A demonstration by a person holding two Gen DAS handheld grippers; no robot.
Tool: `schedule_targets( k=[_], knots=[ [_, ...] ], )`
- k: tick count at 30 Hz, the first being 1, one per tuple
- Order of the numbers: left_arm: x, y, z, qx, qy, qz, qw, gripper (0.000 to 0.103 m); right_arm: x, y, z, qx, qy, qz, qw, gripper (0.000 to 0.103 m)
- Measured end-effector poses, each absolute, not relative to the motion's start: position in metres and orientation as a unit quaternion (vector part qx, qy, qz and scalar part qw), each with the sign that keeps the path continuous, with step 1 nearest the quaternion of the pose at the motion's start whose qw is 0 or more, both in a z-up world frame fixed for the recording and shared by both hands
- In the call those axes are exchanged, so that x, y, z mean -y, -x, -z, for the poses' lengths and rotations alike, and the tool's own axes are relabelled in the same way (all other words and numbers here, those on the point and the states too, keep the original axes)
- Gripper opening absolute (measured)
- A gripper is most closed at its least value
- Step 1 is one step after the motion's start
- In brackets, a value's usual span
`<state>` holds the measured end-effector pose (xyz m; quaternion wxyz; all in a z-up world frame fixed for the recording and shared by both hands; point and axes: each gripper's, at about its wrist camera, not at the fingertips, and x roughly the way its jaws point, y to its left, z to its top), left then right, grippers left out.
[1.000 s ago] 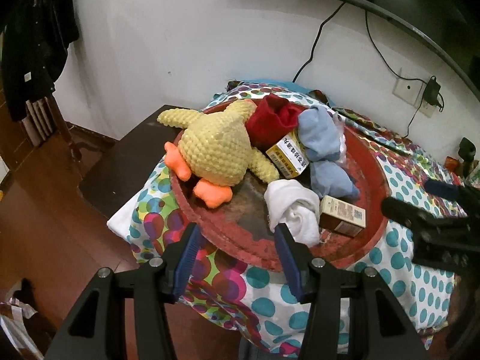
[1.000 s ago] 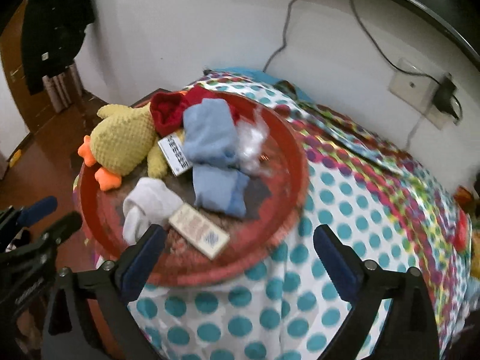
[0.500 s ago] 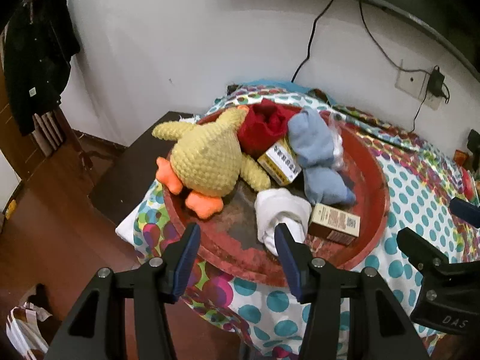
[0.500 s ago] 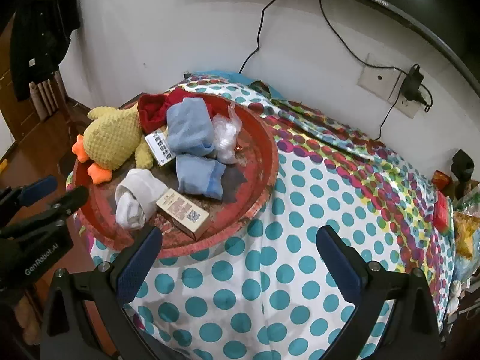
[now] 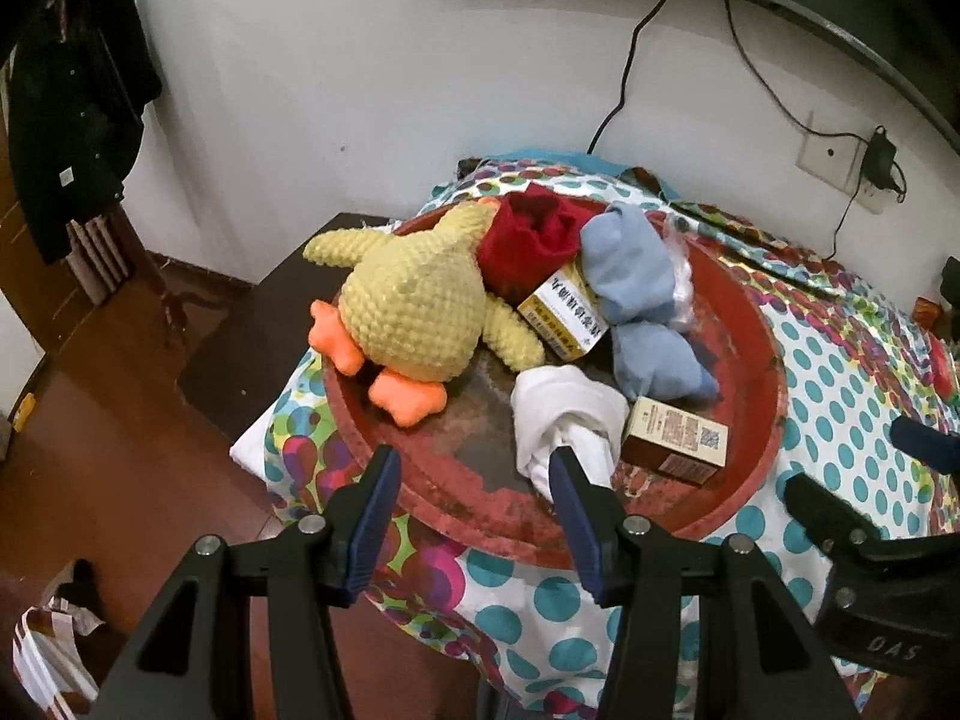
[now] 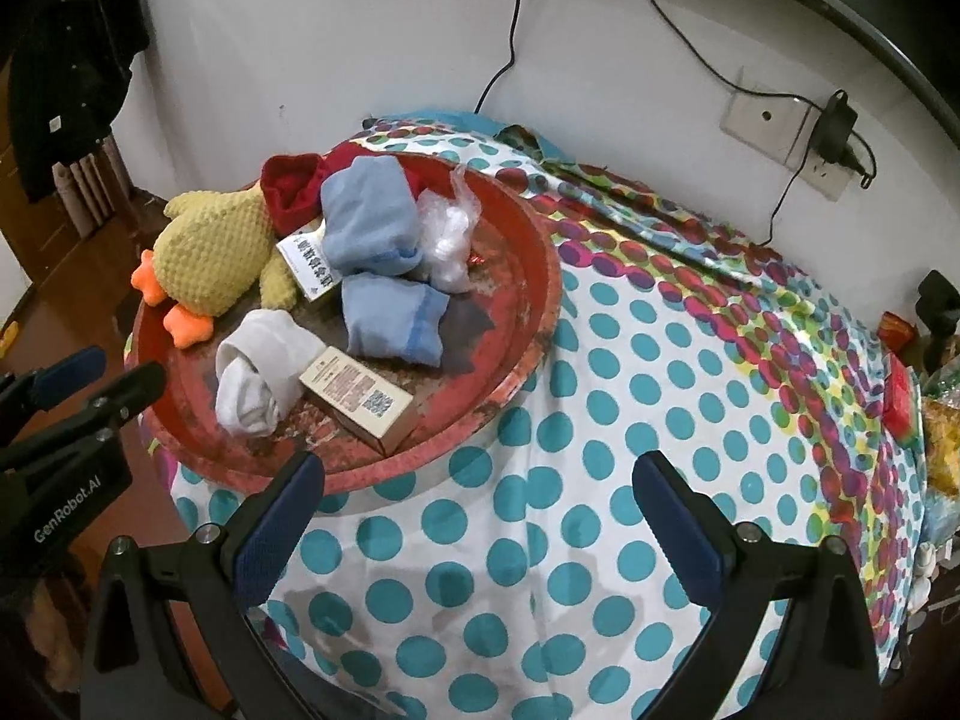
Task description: Organize objects
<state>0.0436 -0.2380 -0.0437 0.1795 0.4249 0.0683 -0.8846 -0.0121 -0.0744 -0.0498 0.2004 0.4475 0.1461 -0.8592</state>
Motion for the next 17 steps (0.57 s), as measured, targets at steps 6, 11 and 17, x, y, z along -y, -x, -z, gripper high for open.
schedule_targets(
  k=[6,11,17],
  knots=[
    [0.23,-0.044,0.043,-0.055,-0.423,0.89,0.163,0.053,0.081,0.007,0.05,-0.164,-0.445,0.856,0.205,0.102],
    [0.228,-0.043,0.045,-0.056,-0.427,0.889,0.156,0.053,0.082,0.007,0.052,-0.167,-0.447,0.854,0.206,0.102],
    [0.225,-0.043,0.044,-0.059,-0.427,0.89,0.149,0.053,0.085,0.005,0.052,-0.174,-0.446,0.854,0.206,0.102]
  ],
)
